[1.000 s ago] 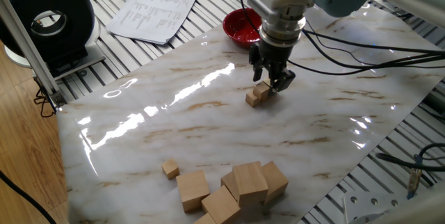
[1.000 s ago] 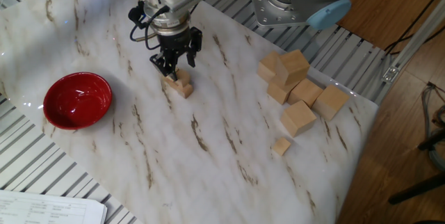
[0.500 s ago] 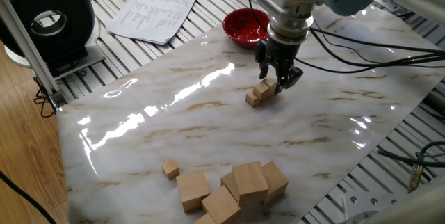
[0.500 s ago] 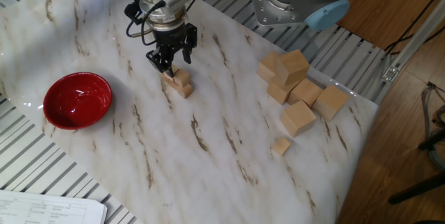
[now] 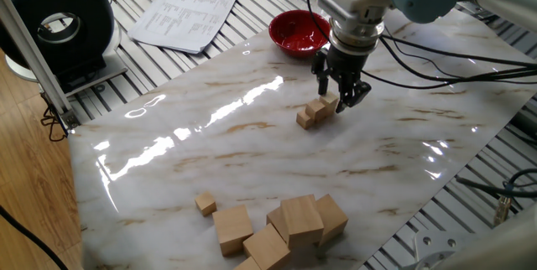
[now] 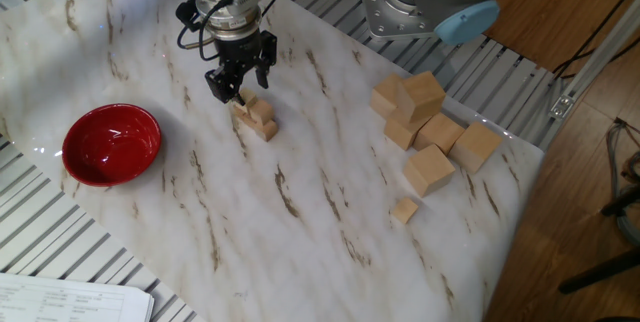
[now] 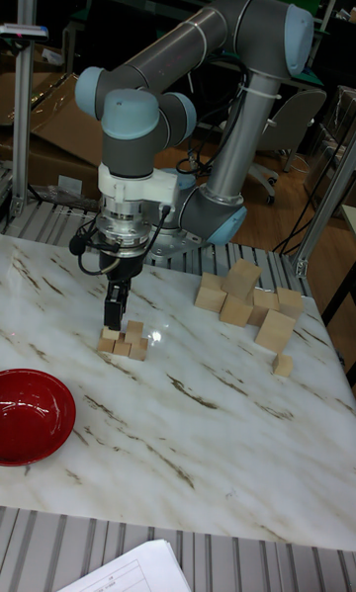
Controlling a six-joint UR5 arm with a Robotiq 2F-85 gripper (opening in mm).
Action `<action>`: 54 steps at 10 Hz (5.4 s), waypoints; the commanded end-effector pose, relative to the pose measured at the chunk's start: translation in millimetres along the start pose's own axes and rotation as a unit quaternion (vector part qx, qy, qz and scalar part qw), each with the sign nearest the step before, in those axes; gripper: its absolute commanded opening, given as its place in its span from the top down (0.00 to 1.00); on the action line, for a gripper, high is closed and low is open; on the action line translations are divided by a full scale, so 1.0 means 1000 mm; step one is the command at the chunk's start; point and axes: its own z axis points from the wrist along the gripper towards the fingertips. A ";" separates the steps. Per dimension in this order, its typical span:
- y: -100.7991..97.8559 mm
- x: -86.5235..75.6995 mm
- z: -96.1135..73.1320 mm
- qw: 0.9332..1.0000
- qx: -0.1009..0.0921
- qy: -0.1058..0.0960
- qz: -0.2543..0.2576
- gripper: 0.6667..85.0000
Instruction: Stack the blocks into a pyramid shape
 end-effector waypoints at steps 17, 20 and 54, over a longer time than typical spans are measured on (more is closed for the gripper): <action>-0.010 -0.006 0.002 1.000 0.007 -0.001 0.016 0.54; -0.010 -0.007 0.002 1.000 0.008 -0.001 0.018 0.55; -0.017 -0.018 0.003 1.000 0.012 -0.007 -0.015 0.25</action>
